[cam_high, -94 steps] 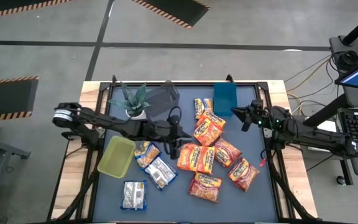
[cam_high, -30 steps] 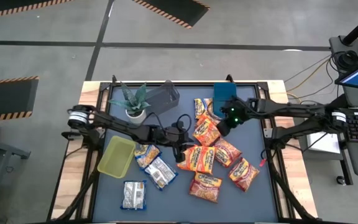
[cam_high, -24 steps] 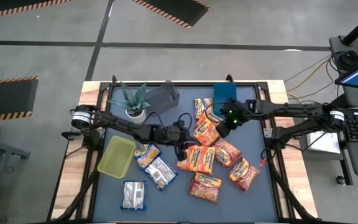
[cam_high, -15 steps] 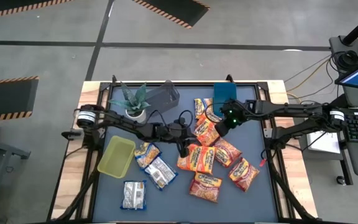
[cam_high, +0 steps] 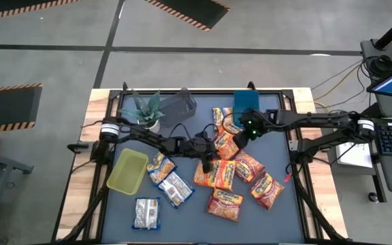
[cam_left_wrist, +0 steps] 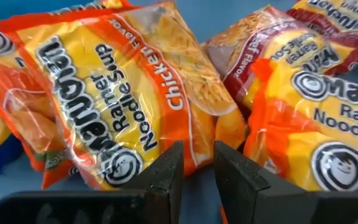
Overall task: Sort Maruchan noodles
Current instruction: Put the orange noodle pack into blue bin
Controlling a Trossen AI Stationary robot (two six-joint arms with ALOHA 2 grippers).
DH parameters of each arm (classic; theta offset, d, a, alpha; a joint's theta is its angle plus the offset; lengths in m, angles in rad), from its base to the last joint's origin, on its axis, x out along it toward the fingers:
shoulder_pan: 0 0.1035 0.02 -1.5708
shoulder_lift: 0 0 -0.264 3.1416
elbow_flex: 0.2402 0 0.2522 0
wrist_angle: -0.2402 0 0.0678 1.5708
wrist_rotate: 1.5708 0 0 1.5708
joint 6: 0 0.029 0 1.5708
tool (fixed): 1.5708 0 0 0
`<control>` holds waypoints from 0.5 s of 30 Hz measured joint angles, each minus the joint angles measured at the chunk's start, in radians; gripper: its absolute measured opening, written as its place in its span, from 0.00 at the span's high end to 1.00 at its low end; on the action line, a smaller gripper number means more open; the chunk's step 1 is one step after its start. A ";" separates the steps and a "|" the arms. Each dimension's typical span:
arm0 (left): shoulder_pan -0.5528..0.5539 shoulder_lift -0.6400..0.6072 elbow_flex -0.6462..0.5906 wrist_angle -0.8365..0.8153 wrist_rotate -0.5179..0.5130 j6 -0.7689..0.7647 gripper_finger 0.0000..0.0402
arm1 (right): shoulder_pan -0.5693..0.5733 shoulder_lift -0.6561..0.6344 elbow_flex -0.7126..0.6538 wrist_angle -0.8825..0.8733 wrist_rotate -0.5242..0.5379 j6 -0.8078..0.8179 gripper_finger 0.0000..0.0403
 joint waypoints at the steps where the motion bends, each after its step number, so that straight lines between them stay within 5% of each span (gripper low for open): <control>1: 0.000 0.006 0.012 -0.022 0.000 -0.008 0.83 | 0.000 0.011 0.000 0.014 0.001 -0.005 0.35; 7: -0.001 0.017 0.049 -0.159 -0.011 -0.025 0.83 | 0.000 0.059 0.000 0.075 0.002 -0.040 0.23; 15: -0.002 0.018 0.042 -0.174 -0.046 -0.060 0.83 | 0.000 0.114 0.000 0.088 0.002 -0.064 0.19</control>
